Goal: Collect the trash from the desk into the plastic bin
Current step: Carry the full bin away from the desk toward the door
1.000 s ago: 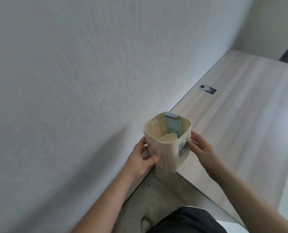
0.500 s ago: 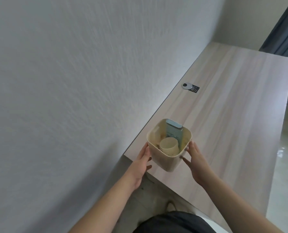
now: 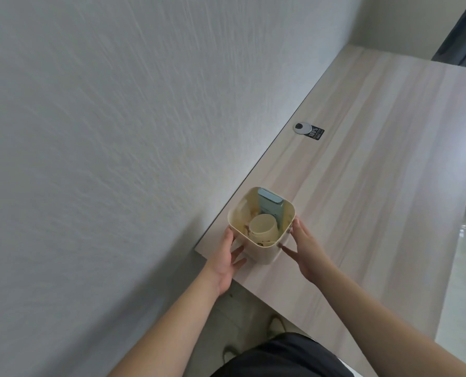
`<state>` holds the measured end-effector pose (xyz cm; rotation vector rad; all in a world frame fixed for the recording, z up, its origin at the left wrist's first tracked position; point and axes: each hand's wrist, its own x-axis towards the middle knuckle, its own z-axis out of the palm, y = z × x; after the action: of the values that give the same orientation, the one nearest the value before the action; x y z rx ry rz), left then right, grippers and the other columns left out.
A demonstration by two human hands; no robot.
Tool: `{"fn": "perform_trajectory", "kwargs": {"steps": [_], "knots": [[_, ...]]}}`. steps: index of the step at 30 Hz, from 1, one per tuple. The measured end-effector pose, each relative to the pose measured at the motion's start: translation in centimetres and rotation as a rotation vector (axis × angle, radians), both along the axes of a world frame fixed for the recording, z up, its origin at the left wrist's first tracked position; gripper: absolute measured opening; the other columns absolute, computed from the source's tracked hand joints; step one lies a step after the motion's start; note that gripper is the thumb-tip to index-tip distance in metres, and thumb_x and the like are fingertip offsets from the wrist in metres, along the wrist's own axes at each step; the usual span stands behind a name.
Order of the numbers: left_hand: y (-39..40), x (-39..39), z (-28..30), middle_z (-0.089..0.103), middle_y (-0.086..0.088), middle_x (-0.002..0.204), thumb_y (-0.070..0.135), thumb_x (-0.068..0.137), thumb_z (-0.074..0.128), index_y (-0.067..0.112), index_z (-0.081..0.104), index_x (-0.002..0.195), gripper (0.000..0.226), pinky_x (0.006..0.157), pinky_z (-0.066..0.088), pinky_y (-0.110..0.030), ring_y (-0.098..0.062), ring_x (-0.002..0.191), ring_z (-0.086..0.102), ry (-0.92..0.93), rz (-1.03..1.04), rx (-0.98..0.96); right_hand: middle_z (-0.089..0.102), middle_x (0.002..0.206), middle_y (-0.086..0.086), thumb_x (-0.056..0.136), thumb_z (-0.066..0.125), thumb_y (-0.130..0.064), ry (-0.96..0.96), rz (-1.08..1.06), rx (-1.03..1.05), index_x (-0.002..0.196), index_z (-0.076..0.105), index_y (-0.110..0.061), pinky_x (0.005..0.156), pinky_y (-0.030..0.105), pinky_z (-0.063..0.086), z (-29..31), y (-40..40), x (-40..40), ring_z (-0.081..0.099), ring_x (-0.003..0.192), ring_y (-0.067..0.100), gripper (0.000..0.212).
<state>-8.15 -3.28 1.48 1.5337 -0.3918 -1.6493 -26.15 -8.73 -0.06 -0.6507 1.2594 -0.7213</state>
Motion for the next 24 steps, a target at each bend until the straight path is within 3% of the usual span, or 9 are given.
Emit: {"fn": "perform_trajectory", "kwargs": {"steps": [7, 9, 12, 14, 17, 20, 24], "knots": [[-0.1, 0.5, -1.1, 0.054, 0.016, 0.129, 0.056, 0.096, 0.042, 0.047, 0.054, 0.118, 0.026, 0.106, 0.041, -0.045, -0.018, 0.123, 0.05, 0.002, 0.038, 0.014, 0.04, 0.139, -0.018, 0.097, 0.038, -0.057, -0.002, 0.034, 0.027, 0.117, 0.052, -0.058, 0.095, 0.038, 0.049, -0.4, -0.9, 0.6, 0.034, 0.135, 0.012, 0.024], [-0.1, 0.8, -1.3, 0.053, 0.015, 0.131, 0.056, 0.097, 0.042, 0.046, 0.053, 0.12, 0.028, 0.106, 0.042, -0.045, -0.02, 0.122, 0.052, -0.021, 0.035, 0.023, 0.042, 0.139, -0.02, 0.097, 0.038, -0.057, -0.004, 0.043, 0.035, 0.121, 0.053, -0.056, 0.096, 0.039, 0.049, -0.6, -1.1, 0.6, 0.035, 0.134, 0.01, 0.029], [0.0, 1.8, -1.7, 0.05, 0.009, 0.138, 0.054, 0.098, 0.041, 0.038, 0.048, 0.133, 0.039, 0.102, 0.046, -0.043, -0.021, 0.119, 0.055, -0.096, 0.051, 0.044, 0.048, 0.125, -0.028, 0.096, 0.038, -0.059, 0.019, 0.058, 0.066, 0.105, 0.057, -0.063, 0.1, 0.044, 0.047, -0.5, -1.3, 0.6, 0.039, 0.128, 0.01, 0.021], [0.1, 2.6, -2.1, 0.052, 0.004, 0.137, 0.05, 0.098, 0.044, 0.03, 0.047, 0.137, 0.044, 0.097, 0.05, -0.041, -0.022, 0.115, 0.059, -0.09, 0.126, 0.062, 0.047, 0.125, -0.023, 0.095, 0.041, -0.058, 0.04, 0.031, 0.112, 0.109, 0.057, -0.053, 0.095, 0.044, 0.05, -0.7, -1.4, 0.5, 0.043, 0.122, 0.014, 0.022], [0.4, 3.5, -2.0, 0.062, -0.004, 0.128, 0.046, 0.1, 0.042, 0.022, 0.062, 0.117, 0.036, 0.095, 0.051, -0.041, -0.024, 0.109, 0.063, -0.054, 0.219, 0.076, 0.044, 0.13, -0.008, 0.095, 0.046, -0.053, 0.04, -0.051, 0.205, 0.125, 0.051, -0.035, 0.089, 0.048, 0.054, -1.5, -1.5, 0.2, 0.05, 0.116, 0.021, 0.034], [0.5, 3.5, -1.5, 0.07, -0.001, 0.12, 0.044, 0.102, 0.037, 0.02, 0.067, 0.115, 0.04, 0.097, 0.05, -0.04, -0.02, 0.107, 0.067, -0.089, 0.198, 0.046, 0.053, 0.121, -0.004, 0.093, 0.052, -0.05, -0.035, -0.059, 0.247, 0.104, 0.057, -0.037, 0.079, 0.046, 0.058, -1.5, -1.6, 0.4, 0.056, 0.11, 0.023, 0.018], [-0.1, 3.4, -0.9, 0.066, 0.0, 0.124, 0.043, 0.102, 0.039, 0.02, 0.06, 0.124, 0.039, 0.102, 0.048, -0.046, -0.025, 0.111, 0.066, 0.019, 0.255, 0.024, 0.056, 0.12, -0.001, 0.096, 0.051, -0.045, -0.118, -0.1, 0.25, 0.12, 0.055, -0.032, 0.083, 0.048, 0.058, -1.1, -2.5, 1.5, 0.057, 0.111, 0.023, 0.028]]}}
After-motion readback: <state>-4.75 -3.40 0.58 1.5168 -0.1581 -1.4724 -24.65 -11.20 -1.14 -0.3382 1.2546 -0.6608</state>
